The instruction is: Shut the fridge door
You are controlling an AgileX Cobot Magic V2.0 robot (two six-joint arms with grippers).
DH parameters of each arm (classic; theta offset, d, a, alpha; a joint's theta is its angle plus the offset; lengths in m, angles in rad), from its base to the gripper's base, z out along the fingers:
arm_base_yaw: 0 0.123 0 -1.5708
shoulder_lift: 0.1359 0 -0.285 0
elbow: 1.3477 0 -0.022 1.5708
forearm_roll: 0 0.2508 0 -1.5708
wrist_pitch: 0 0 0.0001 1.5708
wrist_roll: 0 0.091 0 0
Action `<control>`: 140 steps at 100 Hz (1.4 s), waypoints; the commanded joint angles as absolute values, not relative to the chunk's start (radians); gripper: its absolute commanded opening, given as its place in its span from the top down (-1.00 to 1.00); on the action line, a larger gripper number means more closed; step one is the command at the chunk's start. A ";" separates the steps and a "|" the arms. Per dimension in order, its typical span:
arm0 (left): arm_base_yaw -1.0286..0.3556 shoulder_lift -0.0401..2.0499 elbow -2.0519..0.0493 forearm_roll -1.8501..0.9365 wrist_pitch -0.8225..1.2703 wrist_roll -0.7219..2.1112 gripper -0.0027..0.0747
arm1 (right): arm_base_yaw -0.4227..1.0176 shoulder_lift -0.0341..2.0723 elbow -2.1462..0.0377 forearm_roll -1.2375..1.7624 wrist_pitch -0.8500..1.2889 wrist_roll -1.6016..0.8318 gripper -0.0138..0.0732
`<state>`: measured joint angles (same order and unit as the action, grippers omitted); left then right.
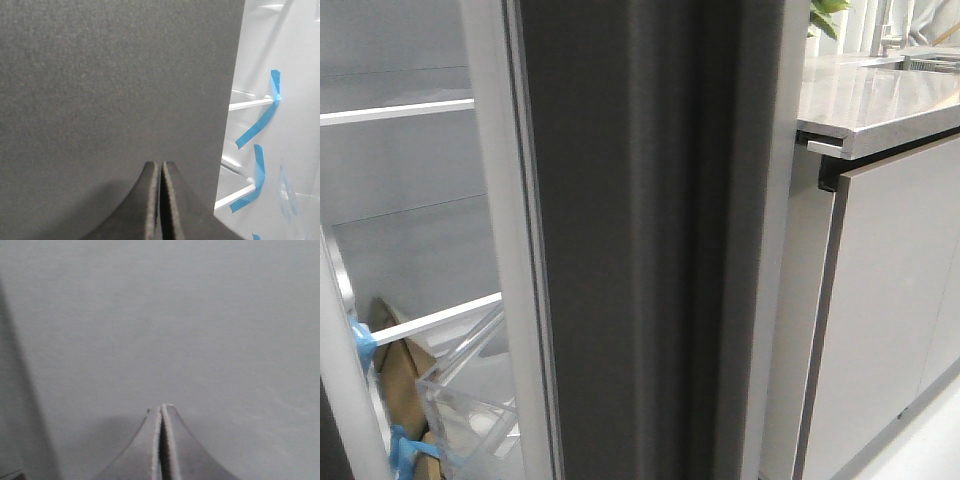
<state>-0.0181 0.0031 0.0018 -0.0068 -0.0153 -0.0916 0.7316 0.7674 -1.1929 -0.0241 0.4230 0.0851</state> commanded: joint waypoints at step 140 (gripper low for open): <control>-0.023 0.022 0.030 -0.008 -0.092 -0.095 0.99 | 0.778 1.277 -1.290 -0.015 -0.097 0.111 0.86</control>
